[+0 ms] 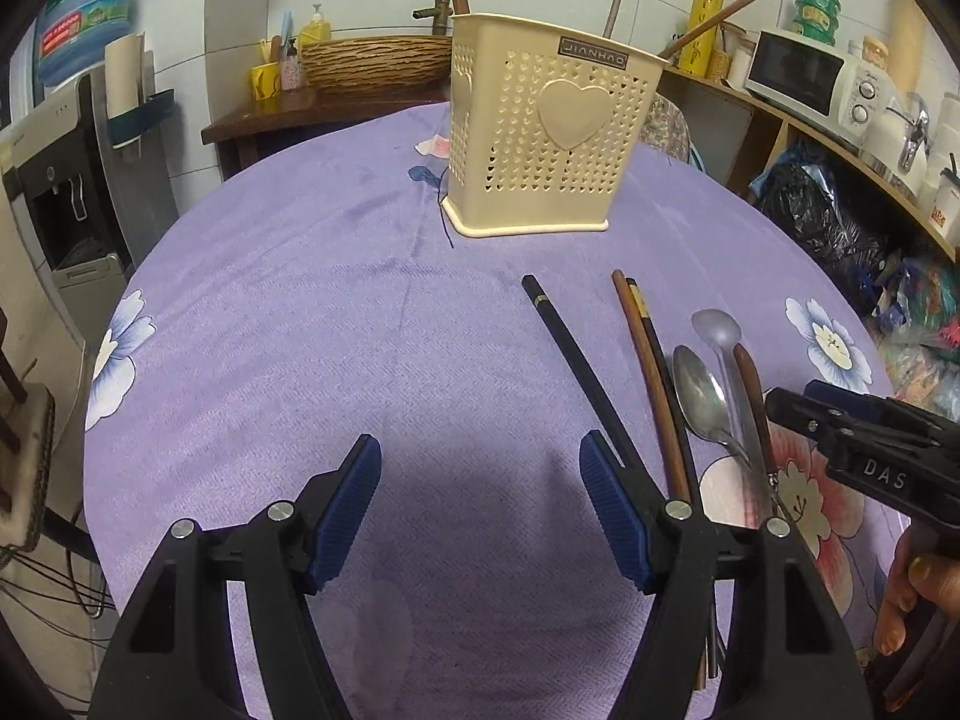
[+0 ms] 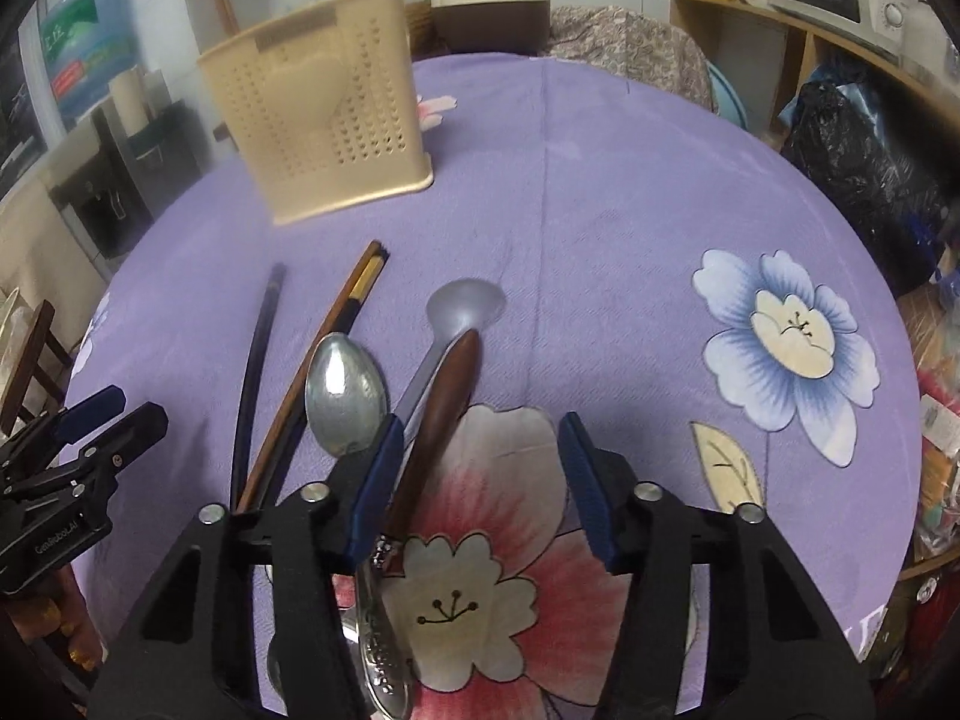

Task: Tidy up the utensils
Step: 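Return both tools to the utensils and close the right tool on the wooden-handled spoon, then lift the wooden-handled spoon with the right tool while the left tool grasps a black chopstick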

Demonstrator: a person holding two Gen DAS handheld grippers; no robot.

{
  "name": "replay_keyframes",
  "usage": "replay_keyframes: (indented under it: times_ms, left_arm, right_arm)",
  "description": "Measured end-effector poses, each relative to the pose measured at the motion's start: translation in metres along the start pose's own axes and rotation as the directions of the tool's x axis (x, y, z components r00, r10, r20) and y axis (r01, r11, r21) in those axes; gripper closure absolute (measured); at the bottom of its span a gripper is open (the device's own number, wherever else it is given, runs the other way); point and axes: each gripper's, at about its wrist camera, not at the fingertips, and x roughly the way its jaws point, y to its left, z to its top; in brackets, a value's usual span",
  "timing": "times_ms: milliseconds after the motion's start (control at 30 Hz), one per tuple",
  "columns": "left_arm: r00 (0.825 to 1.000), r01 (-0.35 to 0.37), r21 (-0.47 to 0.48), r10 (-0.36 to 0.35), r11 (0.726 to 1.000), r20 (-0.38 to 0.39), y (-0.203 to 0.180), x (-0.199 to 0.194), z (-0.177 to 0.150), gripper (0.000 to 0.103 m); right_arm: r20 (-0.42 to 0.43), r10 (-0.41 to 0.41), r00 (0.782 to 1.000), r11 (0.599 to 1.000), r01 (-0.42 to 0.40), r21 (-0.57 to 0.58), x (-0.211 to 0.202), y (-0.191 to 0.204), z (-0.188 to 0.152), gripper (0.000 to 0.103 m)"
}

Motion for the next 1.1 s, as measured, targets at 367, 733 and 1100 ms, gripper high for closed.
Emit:
replay_keyframes:
  times_ms: [367, 733, 1100]
  left_arm:
    - [1.0, 0.008, 0.002, -0.008, 1.0, -0.01, -0.005, 0.002, -0.002, 0.035]
    - [0.998, 0.027, 0.033, -0.025, 0.999, -0.049, -0.016, 0.014, 0.004, 0.037]
    - [0.99, 0.052, 0.015, -0.049, 0.999, -0.133, -0.033, 0.058, 0.043, 0.052]
  right_arm:
    - [-0.048, -0.019, 0.999, 1.0, 0.019, -0.013, 0.018, 0.013, 0.006, 0.065]
    - [-0.033, 0.046, 0.998, 0.999, -0.045, 0.017, 0.013, -0.004, 0.006, 0.087]
    - [-0.006, -0.005, 1.0, 1.0, 0.005, 0.019, 0.0, -0.033, 0.003, 0.087]
